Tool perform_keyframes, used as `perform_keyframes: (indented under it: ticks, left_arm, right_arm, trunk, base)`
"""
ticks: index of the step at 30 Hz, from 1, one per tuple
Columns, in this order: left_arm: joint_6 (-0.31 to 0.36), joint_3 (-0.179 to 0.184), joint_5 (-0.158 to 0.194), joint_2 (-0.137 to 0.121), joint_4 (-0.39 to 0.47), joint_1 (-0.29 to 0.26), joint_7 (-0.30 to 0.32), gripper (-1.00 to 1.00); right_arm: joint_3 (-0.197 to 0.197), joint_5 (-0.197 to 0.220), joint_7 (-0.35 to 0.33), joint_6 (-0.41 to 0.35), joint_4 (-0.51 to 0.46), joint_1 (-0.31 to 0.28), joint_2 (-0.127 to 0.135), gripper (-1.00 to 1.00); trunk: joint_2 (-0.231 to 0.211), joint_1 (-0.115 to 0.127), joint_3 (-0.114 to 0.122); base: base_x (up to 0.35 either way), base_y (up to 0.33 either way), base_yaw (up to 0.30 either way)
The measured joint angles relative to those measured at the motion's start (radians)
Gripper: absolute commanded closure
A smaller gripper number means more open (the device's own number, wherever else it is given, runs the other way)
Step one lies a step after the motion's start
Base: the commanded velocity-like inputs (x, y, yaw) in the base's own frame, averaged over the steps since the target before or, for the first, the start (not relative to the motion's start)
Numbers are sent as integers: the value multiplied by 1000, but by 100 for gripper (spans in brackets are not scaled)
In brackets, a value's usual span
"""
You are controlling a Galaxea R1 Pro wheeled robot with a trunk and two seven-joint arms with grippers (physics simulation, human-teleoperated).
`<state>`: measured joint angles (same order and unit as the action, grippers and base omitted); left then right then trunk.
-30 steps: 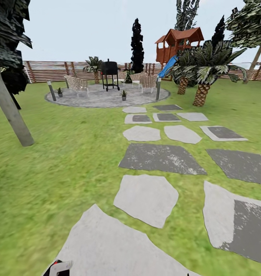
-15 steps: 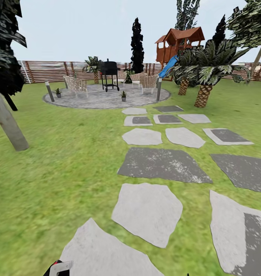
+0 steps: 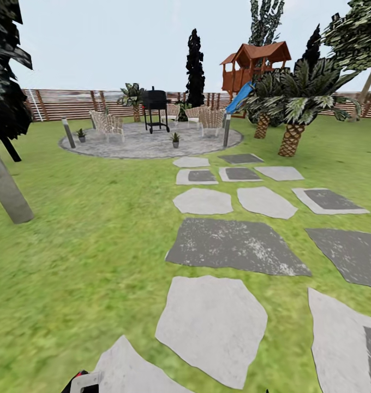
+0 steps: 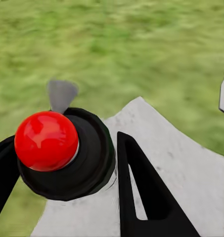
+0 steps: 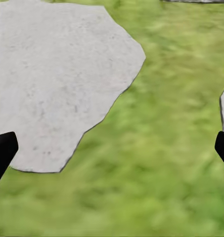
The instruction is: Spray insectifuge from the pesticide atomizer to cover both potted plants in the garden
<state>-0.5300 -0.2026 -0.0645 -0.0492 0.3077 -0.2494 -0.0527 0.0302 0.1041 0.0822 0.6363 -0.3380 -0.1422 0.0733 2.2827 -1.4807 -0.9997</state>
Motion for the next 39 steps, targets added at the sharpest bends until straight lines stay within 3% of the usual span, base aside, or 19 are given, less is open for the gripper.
perform_keyframes:
  ticks: [39]
  left_arm:
    - [0, 0, 0, 0, -2, 0, 0, 100]
  right_arm:
    - [0, -1, 0, 0, 0, 0, 0, -100]
  trunk:
    - [0, 0, 0]
  base:
    - [337, -1, 0]
